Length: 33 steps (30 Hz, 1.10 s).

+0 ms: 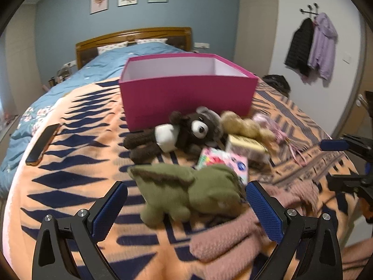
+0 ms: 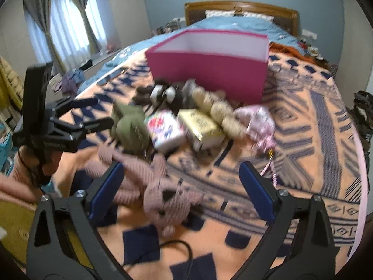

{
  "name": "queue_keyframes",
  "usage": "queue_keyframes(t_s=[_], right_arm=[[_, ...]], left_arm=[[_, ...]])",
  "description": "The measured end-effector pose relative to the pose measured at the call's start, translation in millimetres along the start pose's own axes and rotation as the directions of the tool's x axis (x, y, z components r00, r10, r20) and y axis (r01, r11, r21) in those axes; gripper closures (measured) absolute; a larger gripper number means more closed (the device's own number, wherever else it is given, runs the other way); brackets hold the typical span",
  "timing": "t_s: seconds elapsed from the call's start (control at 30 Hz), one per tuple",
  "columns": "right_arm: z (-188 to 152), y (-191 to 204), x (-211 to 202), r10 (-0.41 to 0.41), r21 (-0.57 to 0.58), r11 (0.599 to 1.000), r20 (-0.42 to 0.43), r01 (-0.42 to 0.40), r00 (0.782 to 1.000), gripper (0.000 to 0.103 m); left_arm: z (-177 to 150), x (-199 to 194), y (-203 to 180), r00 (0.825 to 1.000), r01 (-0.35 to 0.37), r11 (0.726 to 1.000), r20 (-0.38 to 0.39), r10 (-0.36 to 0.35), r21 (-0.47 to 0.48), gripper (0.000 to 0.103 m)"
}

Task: Organize objects
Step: 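Reach the right gripper to the pink knitted bunny and grasp it, then lift the pink knitted bunny with the right gripper over the magenta box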

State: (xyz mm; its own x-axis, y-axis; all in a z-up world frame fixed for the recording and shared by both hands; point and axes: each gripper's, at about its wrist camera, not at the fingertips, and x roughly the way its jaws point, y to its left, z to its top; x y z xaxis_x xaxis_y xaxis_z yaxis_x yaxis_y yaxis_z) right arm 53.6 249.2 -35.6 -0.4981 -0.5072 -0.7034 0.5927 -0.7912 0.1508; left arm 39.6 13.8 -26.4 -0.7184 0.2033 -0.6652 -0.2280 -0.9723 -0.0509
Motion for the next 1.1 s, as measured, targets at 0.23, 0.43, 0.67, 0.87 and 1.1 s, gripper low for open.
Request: queue_keyframes(t_s=[0.23,0.43,0.67,0.87,1.1], right_arm=[[-22,-3,24,0.075,0.039,0.997,-0.11,-0.072,0.991,0.031],[-25,-4,40,0.143,0.069,0.988,-0.131,-0.134,0.981,0.045],[-22,-18,27,0.215,0.156,0.967,-0.065,-0.203,0.974,0.053],[-6,-22,-1,0.241,0.168,0.956,0.028,-0.243,0.97,0.054],[22,-17,-20,0.253,0.135,0.954,0.125,-0.269,0.959,0.054]], left_arm=[[-16,7,-10,0.997,0.052,0.998,-0.053,-0.05,0.034,0.0],[-25,15,-16,0.993,0.077,0.996,-0.098,-0.072,0.051,0.0],[-28,12,-18,0.987,0.125,0.991,-0.109,-0.118,0.057,0.0],[-19,-7,-23,0.98,0.194,0.978,-0.068,-0.189,0.078,0.0],[-6,-21,-29,0.98,0.199,0.974,-0.017,-0.199,0.11,0.002]])
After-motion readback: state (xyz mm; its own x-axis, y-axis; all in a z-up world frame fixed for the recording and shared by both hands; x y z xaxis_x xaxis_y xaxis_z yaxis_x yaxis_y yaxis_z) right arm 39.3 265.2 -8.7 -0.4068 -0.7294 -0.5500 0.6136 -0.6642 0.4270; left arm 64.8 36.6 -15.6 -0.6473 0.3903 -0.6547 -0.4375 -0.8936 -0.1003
